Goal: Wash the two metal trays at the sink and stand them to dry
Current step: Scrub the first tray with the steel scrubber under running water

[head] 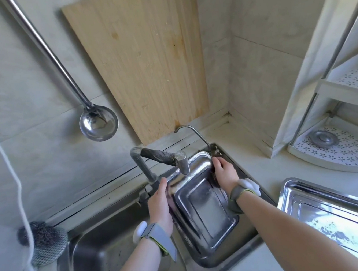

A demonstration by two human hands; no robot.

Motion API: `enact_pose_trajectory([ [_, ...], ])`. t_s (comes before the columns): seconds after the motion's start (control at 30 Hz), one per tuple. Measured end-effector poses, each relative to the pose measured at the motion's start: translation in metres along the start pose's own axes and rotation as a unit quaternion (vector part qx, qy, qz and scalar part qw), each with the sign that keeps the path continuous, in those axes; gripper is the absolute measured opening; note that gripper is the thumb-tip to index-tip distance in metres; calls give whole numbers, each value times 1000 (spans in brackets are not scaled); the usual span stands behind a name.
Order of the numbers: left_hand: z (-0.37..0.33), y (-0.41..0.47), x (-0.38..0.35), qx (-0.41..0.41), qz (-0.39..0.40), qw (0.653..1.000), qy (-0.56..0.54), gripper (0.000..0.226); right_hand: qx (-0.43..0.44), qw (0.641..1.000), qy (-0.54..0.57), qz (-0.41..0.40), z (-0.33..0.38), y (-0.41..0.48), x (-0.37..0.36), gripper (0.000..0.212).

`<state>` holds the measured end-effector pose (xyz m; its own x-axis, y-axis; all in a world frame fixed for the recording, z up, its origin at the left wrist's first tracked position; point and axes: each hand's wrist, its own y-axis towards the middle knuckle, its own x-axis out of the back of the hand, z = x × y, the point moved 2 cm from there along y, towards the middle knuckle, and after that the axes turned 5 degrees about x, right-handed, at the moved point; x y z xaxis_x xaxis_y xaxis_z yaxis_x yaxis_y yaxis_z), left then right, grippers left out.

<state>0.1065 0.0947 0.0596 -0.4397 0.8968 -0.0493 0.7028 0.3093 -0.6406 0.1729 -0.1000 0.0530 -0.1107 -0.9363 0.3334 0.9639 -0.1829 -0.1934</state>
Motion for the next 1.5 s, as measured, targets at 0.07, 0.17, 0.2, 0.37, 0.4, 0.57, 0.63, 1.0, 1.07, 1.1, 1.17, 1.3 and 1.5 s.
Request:
enact_pose_trajectory([
  [0.07,-3,4,6,2,-11,1000,28,56,-5,1000,28,-3,1,-1,3,30],
  [0.17,-14,6,19,-79,-3,976,203,49,20,999,30,2,7,-2,6,36],
  [0.2,-17,6,20,-127,8,952,280,50,32,999,20,15,12,-4,3,37],
  [0.37,-15,-5,-10,-249,31,861,443,48,96,986,-96,93,29,-12,-27,32],
  [0.4,-15,-8,-14,-262,14,868,422,49,107,985,-99,90,31,-15,-29,31],
  [0.57,-20,-11,-7,-284,-97,869,393,54,216,964,-98,119,22,-38,-39,33],
  [0.63,-23,-15,-6,-273,-90,886,365,59,124,980,-135,79,-5,-21,-22,33],
  [1.0,-21,-14,-7,-223,-108,918,309,64,69,979,-174,78,-13,-10,-2,34],
  [1.07,-20,-16,-10,-222,-102,913,326,65,-16,973,-220,67,-28,-14,9,38],
  [1.1,-19,-16,-13,-226,-95,909,336,66,26,977,-200,67,-19,-18,-3,40],
  [1.17,-16,-14,-21,-236,-82,895,368,62,160,973,-130,107,15,-33,-34,44],
  [1.3,-23,-13,-11,-234,-105,913,316,61,150,971,-162,91,4,-17,-17,41],
  [1.5,-21,-9,-15,-245,-99,895,360,58,132,973,-156,106,9,-21,-26,31],
])
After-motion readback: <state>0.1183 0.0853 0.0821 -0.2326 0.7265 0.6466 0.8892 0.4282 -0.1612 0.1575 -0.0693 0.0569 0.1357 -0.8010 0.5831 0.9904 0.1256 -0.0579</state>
